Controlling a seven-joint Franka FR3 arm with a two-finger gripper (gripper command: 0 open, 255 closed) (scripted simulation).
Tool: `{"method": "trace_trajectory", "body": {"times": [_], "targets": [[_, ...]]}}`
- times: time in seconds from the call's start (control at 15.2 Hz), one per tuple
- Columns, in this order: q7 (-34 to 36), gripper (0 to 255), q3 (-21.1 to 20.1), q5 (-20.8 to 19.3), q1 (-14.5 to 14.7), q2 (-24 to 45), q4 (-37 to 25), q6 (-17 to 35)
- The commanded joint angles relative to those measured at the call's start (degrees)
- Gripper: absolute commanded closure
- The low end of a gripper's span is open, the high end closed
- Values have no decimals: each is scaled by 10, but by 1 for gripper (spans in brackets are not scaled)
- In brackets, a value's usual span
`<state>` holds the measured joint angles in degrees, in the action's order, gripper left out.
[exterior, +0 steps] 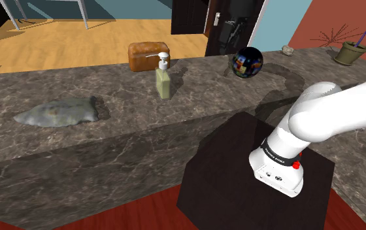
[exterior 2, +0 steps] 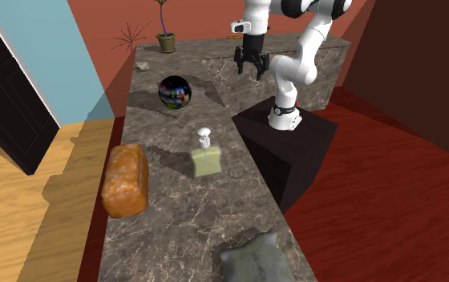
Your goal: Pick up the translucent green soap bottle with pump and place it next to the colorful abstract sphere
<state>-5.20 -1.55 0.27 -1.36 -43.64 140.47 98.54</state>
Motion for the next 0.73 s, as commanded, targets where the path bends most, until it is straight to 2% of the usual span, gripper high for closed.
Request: {"method": "trace_trajectory", "body": {"times": [0.0,0.66], "targets": [[0,0,0,0,0,0,0,0],[55,0,-47,-2,2,166,20,221]]}}
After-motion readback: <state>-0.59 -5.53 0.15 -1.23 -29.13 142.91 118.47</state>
